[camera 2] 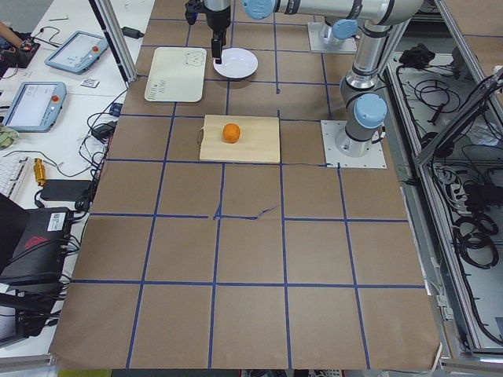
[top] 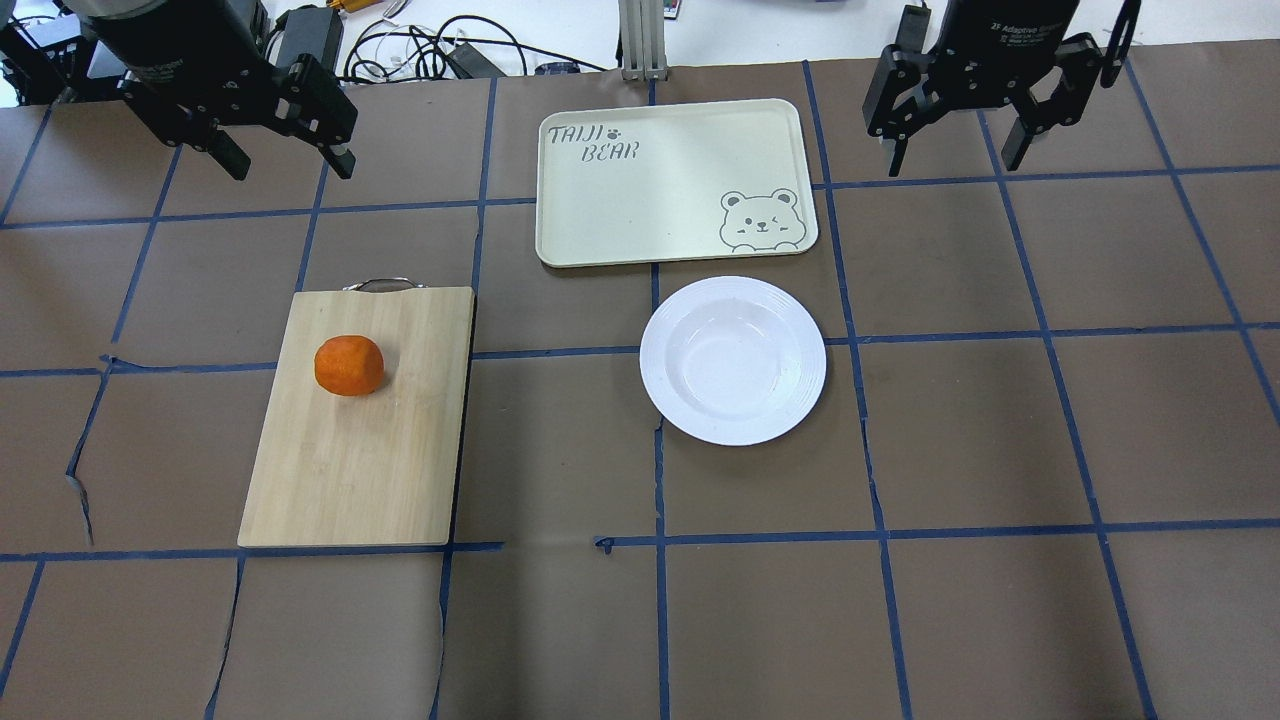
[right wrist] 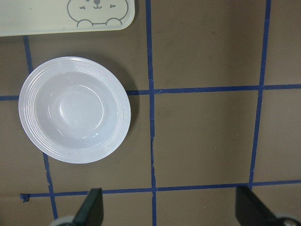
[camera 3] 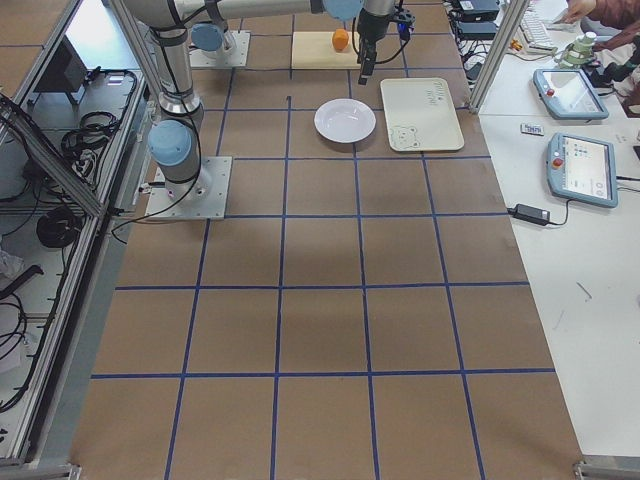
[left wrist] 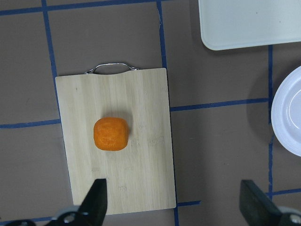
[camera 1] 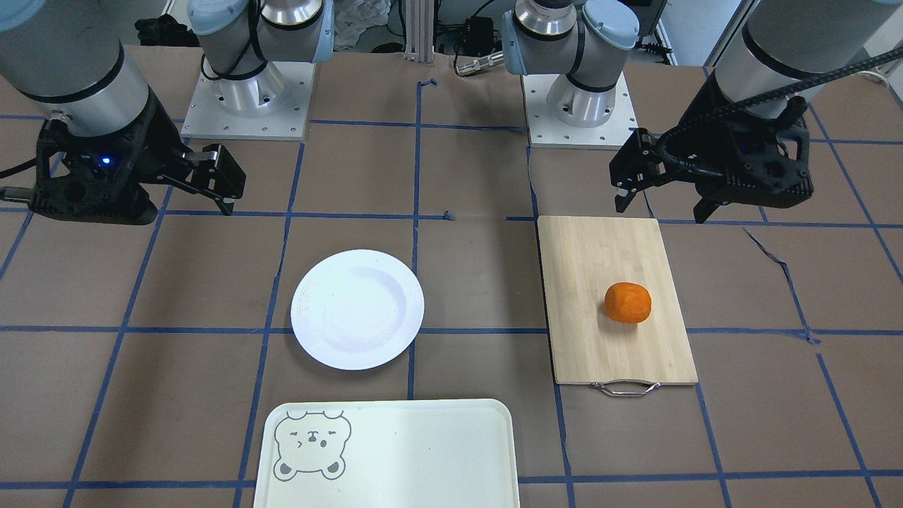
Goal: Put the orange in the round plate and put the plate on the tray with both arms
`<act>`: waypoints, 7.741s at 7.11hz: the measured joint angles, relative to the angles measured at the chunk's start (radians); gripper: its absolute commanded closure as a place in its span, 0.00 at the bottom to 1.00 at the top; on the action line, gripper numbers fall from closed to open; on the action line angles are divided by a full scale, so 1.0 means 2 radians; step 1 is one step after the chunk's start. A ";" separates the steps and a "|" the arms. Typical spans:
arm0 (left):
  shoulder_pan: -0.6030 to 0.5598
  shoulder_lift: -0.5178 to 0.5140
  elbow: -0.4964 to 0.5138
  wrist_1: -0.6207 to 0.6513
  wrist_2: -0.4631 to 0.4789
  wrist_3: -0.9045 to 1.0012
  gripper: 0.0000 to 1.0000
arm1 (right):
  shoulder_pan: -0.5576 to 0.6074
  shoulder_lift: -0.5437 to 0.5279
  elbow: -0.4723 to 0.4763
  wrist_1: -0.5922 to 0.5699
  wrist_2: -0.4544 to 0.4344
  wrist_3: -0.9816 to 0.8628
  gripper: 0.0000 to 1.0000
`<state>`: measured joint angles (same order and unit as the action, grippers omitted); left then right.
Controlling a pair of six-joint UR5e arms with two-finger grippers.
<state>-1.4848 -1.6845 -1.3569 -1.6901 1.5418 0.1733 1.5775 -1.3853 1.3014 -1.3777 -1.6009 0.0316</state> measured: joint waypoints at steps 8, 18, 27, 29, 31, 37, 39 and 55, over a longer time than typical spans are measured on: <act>0.001 0.010 0.001 0.001 -0.005 -0.001 0.00 | 0.008 0.004 0.003 -0.002 0.002 0.001 0.00; 0.002 0.018 -0.003 -0.009 -0.001 -0.001 0.00 | 0.007 0.002 0.002 -0.007 0.000 0.000 0.00; 0.059 -0.055 -0.075 0.052 0.012 0.000 0.00 | 0.007 0.001 0.004 -0.012 0.005 -0.002 0.00; 0.076 -0.074 -0.156 0.135 0.030 0.005 0.00 | 0.006 0.001 0.007 -0.021 0.005 0.000 0.00; 0.074 -0.089 -0.197 0.175 0.028 -0.002 0.00 | 0.006 0.001 0.013 -0.036 0.005 -0.001 0.00; 0.071 -0.129 -0.204 0.197 0.032 0.015 0.31 | 0.007 -0.001 0.020 -0.047 0.004 -0.010 0.00; 0.071 -0.137 -0.203 0.199 0.033 0.016 1.00 | 0.007 0.000 0.020 -0.053 0.005 -0.011 0.00; -0.220 -0.227 -0.101 0.309 -0.203 -0.497 0.00 | -0.008 0.024 0.010 -0.112 0.061 -0.037 0.00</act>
<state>-1.9239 -2.1391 -1.5589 -1.0726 1.1365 -0.8200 1.5611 -1.3380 1.3215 -1.6012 -1.4794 -0.0428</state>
